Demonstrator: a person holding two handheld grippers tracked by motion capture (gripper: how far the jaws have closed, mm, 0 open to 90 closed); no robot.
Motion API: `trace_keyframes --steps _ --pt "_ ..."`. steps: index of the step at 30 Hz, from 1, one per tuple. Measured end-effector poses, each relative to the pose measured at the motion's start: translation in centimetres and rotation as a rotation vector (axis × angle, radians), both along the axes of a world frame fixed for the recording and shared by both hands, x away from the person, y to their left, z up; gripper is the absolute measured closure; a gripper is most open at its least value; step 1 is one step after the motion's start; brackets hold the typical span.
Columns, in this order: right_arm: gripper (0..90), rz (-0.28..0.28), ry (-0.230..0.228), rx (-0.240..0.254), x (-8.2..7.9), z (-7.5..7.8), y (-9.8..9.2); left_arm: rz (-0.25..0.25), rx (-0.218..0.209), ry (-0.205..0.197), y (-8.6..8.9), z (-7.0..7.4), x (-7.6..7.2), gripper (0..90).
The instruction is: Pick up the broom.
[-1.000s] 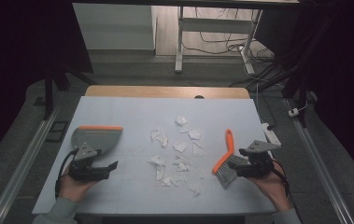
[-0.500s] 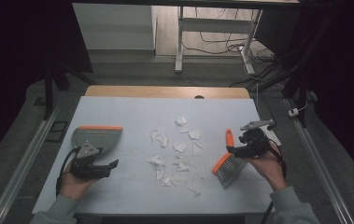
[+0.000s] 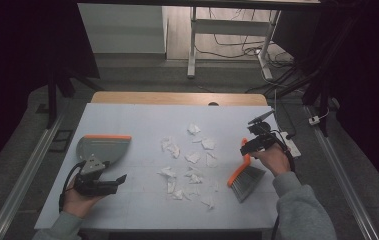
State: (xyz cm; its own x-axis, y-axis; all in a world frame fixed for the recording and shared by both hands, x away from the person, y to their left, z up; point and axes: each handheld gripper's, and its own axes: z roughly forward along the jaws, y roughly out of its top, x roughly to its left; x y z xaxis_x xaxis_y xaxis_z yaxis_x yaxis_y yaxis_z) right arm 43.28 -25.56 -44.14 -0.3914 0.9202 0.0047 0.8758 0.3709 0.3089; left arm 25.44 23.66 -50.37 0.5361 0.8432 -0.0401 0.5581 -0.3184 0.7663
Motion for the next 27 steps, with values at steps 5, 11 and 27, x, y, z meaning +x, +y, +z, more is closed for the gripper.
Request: trace_keyframes --steps 5,11,27 --pt "32.5 -0.043 0.045 -0.01 0.3 -1.4 0.2 -0.016 0.001 -0.002 -0.2 -0.1 -0.1 21.6" --pt "33.4 -0.115 0.097 -0.041 0.6 -3.4 0.4 -0.026 0.0 -0.008 -0.3 0.0 -0.3 21.6" --pt "61.7 -0.218 0.135 -0.102 0.5 -4.6 1.4 -0.03 0.001 -0.01 -0.1 -0.1 -0.6 21.6"
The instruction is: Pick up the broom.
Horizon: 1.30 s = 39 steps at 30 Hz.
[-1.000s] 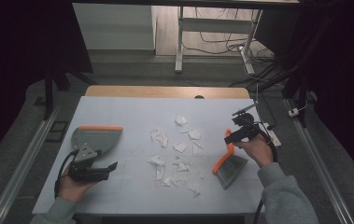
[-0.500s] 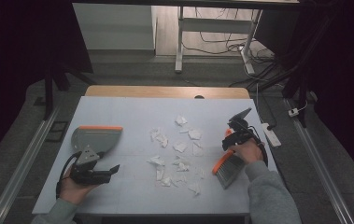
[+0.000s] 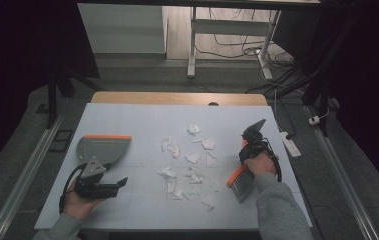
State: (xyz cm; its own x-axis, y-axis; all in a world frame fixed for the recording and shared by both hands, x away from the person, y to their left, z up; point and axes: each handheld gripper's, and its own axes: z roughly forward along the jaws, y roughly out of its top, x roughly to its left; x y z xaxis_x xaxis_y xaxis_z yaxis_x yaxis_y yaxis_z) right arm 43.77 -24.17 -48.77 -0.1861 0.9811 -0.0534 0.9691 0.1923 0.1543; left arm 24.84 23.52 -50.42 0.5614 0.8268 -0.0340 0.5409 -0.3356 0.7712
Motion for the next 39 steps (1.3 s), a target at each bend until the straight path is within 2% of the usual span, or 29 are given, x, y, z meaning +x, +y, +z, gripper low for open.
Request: trace_keyframes --steps 4,9,12,14,16,19,23,24,25,27,28,30,31,34,35,37,38,39 --pt "69.3 0.005 -0.006 -0.007 -0.3 0.0 0.3 0.003 -0.003 -0.005 0.2 0.0 -0.2 21.6" --pt "70.6 0.024 -0.016 -0.003 -0.4 0.0 0.3 0.003 -0.002 -0.002 0.2 0.0 -0.2 21.6" --pt "70.9 0.084 -0.018 0.007 -0.4 0.0 0.1 0.004 0.0 -0.001 0.1 -0.1 -0.2 21.6" --pt "70.9 0.1 -0.019 0.014 -0.5 0.1 -0.1 0.003 0.001 0.001 0.1 -0.1 -0.1 21.7" --pt "71.0 0.145 -0.011 0.064 -0.5 0.3 -0.8 0.005 0.003 0.003 0.1 -0.2 -0.1 21.7" --pt "71.1 0.181 -0.029 0.12 -0.7 1.0 -1.7 0.006 0.006 0.006 0.1 -0.2 0.0 21.6" --pt "71.2 0.203 -0.072 0.207 -1.3 2.3 -3.4 0.01 0.011 0.01 0.1 -0.3 0.1 21.7" --pt "71.2 0.203 -0.072 0.207 -1.3 2.3 -3.4 0.012 0.012 0.01 0.0 -0.3 0.1 21.7" --pt "71.2 0.205 -0.104 0.254 -1.8 3.2 -4.3 0.014 0.014 0.011 0.0 -0.4 0.2 21.6" --pt "71.1 0.207 -0.117 0.273 -2.0 3.4 -4.6 0.016 0.016 0.012 -0.1 -0.4 0.2 21.6" --pt "71.1 0.205 -0.16 0.322 -2.6 4.3 -5.4 0.017 0.019 0.011 -0.2 -0.4 0.3 21.6" --pt "71.1 0.207 -0.176 0.338 -2.7 4.5 -5.6 0.019 0.021 0.011 -0.3 -0.4 0.3 21.6" --pt "71.1 0.202 -0.224 0.396 -3.3 5.3 -6.1 0.02 0.02 0.012 -0.3 -0.4 0.3 21.6" --pt "71.1 0.215 -0.283 0.461 -3.9 6.0 -6.5 0.023 0.026 0.013 -0.5 -0.3 0.4 21.6" --pt "71.1 0.215 -0.283 0.461 -3.9 6.0 -6.5 0.025 0.03 0.012 -0.6 -0.3 0.5 21.6" --pt "71.1 0.229 -0.323 0.504 -4.3 6.3 -6.6 0.026 0.033 0.012 -0.8 -0.2 0.5 21.6" --pt "71.1 0.241 -0.349 0.547 -4.6 6.6 -6.5 0.027 0.034 0.01 -0.9 -0.1 0.6 21.6" --pt "71.1 0.249 -0.366 0.56 -4.7 6.7 -6.3 0.026 0.037 0.007 -1.0 0.0 0.6 21.6"
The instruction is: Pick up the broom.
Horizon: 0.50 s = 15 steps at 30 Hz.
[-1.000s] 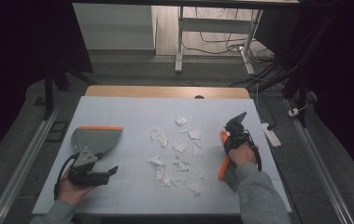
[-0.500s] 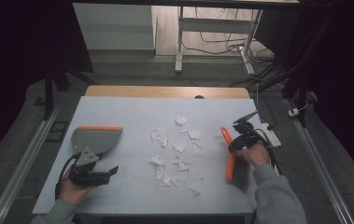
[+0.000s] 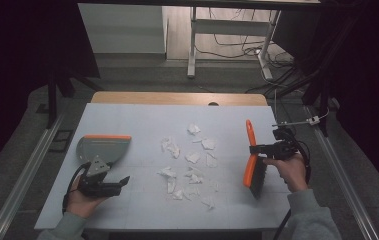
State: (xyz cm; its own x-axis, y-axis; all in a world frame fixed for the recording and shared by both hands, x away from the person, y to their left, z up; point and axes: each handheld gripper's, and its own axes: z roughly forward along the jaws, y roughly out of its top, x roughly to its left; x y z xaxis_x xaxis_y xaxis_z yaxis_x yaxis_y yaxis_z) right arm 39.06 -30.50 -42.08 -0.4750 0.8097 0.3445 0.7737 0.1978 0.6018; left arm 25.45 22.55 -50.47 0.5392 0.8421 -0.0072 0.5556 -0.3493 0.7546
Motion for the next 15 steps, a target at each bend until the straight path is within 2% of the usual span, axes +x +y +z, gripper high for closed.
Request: trace_keyframes --steps 2,4,8,11,15 --pt "71.1 0.006 -0.015 0.015 -0.1 0.1 0.1 0.002 0.003 -0.004 -0.2 0.2 0.1 21.6" --pt "71.0 0.013 -0.041 0.056 -0.3 0.4 0.3 0.004 0.004 -0.006 -0.4 0.3 0.2 21.6" --pt "71.0 0.019 -0.081 0.108 -0.6 0.5 0.7 0.005 0.005 -0.01 -1.0 0.7 0.4 21.5" --pt "71.0 -0.01 -0.108 0.147 -0.7 0.4 1.0 0.001 0.003 -0.018 -1.4 1.1 0.5 21.6" --pt "71.0 -0.009 -0.149 0.198 -0.8 0.5 1.9 -0.004 -0.011 -0.028 -2.0 1.7 0.8 21.6"
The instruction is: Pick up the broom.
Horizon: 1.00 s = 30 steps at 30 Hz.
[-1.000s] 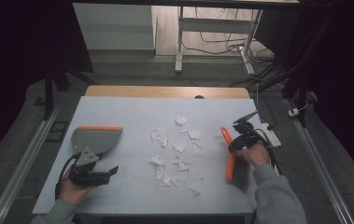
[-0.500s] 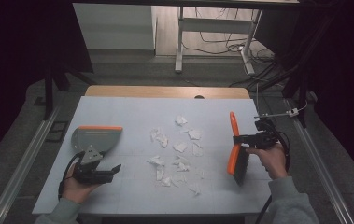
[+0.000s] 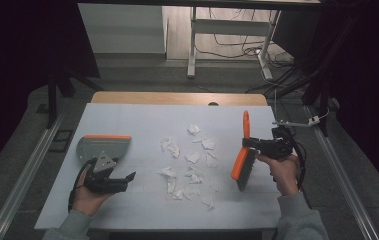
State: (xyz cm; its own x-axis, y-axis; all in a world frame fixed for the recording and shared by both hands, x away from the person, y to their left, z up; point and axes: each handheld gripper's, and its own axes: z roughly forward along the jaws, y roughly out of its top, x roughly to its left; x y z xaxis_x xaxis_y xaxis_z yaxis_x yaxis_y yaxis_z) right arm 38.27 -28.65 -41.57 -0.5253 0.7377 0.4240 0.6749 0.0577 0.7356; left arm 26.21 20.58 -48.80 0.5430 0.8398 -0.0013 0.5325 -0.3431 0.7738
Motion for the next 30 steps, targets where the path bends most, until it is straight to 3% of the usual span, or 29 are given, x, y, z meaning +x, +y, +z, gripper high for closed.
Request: trace_keyframes --steps 7,16,30 --pt "70.9 -0.011 -0.045 0.055 -0.2 0.4 1.3 -0.032 -0.018 -0.007 -1.7 0.7 0.6 21.6" --pt "70.9 0.003 -0.098 0.087 -0.5 0.9 4.0 -0.128 -0.066 -0.015 -5.5 2.0 1.5 21.6" --pt "70.9 0.01 -0.121 0.105 -1.0 -0.2 6.9 -0.263 -0.077 -0.016 -10.9 2.4 2.1 21.6"
